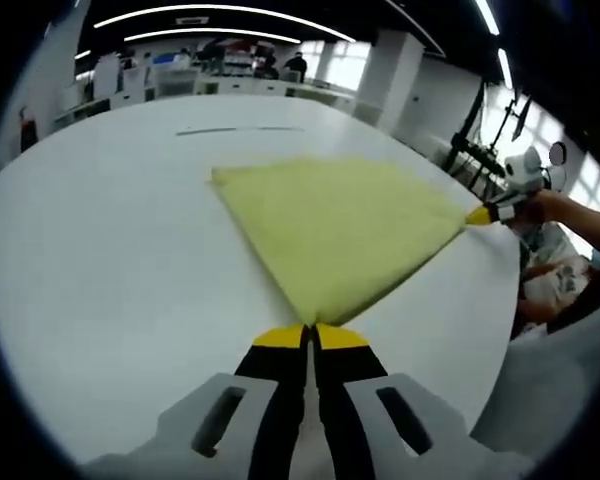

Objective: Fold the garment on the visible template until the final outline fits inside the template.

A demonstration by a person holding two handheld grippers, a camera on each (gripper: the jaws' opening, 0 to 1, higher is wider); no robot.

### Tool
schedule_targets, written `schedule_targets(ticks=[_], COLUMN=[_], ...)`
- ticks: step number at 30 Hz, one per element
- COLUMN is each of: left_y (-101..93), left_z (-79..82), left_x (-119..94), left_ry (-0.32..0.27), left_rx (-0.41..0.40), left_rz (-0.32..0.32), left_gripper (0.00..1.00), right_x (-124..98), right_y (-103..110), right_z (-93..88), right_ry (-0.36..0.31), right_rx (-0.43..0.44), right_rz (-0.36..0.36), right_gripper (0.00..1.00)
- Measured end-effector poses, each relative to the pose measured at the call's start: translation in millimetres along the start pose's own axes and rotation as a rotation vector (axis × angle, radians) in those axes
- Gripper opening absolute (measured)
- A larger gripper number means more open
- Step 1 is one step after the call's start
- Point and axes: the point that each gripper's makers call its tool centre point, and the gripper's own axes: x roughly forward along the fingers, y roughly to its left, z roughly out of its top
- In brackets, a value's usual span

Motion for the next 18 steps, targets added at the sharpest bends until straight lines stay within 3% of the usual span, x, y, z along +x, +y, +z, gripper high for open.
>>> schedule_targets(ticks=[18], left_y=[-7.8], left_z=[-8.1], left_x=[-7.6], left_ry=[-0.007], left_rx=[0.005], left_rz=[0.019], left_gripper=[0.00], right_x=[-6.8], right_y=[5.1], right_z=[-9.6], right_ry=[-0.002], right_rx=[0.002], right_rz=[0.000], right_gripper=[0.00])
